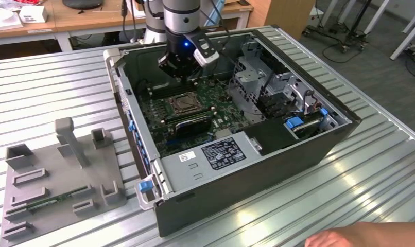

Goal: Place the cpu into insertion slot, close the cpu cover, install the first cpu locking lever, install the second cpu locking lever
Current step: 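Install the first cpu locking lever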

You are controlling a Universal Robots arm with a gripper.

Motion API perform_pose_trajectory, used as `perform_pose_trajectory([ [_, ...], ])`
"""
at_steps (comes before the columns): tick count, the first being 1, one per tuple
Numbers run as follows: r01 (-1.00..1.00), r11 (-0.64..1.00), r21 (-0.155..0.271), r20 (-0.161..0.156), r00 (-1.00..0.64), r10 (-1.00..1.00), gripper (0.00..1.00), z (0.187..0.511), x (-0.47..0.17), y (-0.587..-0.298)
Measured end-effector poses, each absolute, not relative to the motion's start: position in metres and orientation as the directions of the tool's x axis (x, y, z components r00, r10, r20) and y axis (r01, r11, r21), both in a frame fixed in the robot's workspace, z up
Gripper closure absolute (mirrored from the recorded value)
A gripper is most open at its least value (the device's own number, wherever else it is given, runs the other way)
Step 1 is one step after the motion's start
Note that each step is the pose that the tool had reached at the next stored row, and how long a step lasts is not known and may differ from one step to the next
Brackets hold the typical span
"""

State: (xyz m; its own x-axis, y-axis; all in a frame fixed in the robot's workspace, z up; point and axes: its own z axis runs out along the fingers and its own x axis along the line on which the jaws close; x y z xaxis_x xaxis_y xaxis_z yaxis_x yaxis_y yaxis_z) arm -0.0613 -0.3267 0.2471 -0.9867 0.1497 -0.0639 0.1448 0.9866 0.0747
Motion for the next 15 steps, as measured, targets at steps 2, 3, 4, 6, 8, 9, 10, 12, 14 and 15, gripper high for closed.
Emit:
perform_pose_trajectory([
  [2,0.125,0.990,0.068,-0.057,-0.990,0.129,0.89,0.246,-0.061,-0.327],
  [3,0.115,0.991,0.065,-0.054,-0.991,0.118,0.89,0.246,-0.061,-0.327],
  [4,0.104,0.993,0.063,-0.051,-0.993,0.107,0.89,0.245,-0.061,-0.327],
  [6,0.081,0.995,0.057,-0.046,-0.995,0.084,0.89,0.244,-0.061,-0.327],
  [8,0.073,0.996,0.054,-0.044,-0.996,0.075,0.89,0.243,-0.061,-0.327],
  [9,0.072,0.996,0.053,-0.044,-0.996,0.075,0.89,0.242,-0.061,-0.327],
  [10,0.072,0.996,0.052,-0.043,-0.996,0.074,0.89,0.241,-0.061,-0.327],
  [12,0.071,0.996,0.050,-0.042,-0.996,0.073,0.89,0.239,-0.061,-0.328],
  [14,0.071,0.996,0.048,-0.040,-0.997,0.073,0.89,0.237,-0.061,-0.329],
  [15,0.071,0.996,0.046,-0.039,-0.997,0.073,0.89,0.237,-0.061,-0.330],
])
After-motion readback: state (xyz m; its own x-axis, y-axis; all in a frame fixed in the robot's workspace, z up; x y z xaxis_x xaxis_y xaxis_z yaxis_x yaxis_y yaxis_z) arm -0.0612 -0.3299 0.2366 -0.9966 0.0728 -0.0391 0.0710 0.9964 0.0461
